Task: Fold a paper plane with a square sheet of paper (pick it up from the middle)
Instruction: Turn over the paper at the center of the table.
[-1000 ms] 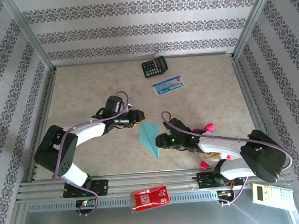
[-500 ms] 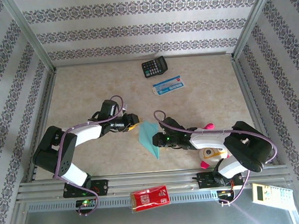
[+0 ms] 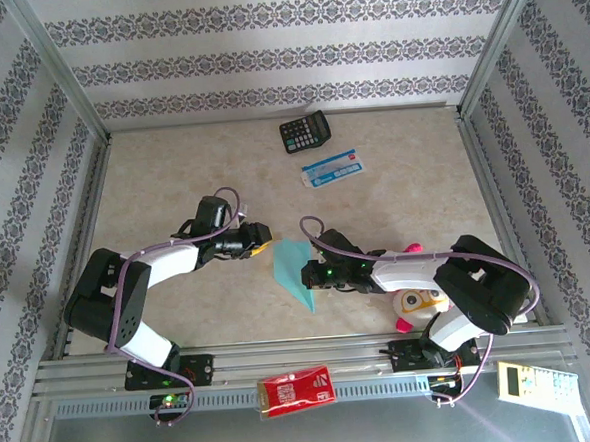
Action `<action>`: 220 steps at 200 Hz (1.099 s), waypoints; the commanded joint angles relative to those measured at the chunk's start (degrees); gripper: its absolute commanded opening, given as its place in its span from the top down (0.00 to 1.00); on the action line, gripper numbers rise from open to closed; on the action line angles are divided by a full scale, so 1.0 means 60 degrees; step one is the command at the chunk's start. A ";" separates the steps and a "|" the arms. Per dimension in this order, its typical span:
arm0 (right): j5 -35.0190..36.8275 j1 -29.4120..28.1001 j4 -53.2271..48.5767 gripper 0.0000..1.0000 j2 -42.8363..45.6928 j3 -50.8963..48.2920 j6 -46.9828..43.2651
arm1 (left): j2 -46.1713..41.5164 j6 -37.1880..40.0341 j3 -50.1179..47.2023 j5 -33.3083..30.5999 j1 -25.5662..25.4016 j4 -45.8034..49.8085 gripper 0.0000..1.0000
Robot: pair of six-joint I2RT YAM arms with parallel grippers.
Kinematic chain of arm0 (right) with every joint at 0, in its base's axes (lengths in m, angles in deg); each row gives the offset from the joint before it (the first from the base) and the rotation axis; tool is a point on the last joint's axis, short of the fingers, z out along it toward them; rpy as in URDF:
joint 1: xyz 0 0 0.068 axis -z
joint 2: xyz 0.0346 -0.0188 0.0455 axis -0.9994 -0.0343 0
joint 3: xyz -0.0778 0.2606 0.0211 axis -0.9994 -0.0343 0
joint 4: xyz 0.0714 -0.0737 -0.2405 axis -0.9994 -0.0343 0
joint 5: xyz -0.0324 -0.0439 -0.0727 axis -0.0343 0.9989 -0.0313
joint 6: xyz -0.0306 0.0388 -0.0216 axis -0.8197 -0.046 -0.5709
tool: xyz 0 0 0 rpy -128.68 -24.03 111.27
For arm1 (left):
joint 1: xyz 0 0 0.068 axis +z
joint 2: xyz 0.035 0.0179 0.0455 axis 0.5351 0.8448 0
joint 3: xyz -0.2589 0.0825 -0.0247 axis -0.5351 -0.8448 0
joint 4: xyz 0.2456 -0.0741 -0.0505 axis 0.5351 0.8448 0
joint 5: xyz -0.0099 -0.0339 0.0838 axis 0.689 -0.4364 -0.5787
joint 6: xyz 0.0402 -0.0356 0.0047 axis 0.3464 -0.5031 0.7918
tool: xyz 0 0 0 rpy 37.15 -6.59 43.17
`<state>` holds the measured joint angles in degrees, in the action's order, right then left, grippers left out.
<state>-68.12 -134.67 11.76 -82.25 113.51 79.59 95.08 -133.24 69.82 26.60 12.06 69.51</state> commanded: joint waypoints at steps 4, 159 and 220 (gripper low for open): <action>0.0009 0.0417 -0.0691 1.00 0.0986 0.0301 -0.0524 | -0.0371 0.0103 -0.0061 0.0169 0.0303 0.0288 0.63; 0.8196 -0.2248 -1.1396 0.96 -0.3144 0.7247 -0.0412 | -0.1134 0.0814 -0.0932 -0.1021 0.1885 0.0500 0.61; 0.6212 -0.2789 -1.0539 0.75 -0.4772 0.9250 -0.0056 | -0.0757 -0.0175 -0.1869 -0.0154 0.2065 -0.1069 0.61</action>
<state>-25.63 -150.73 -52.79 -113.13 166.38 77.65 90.32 -130.86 61.23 22.17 23.86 69.88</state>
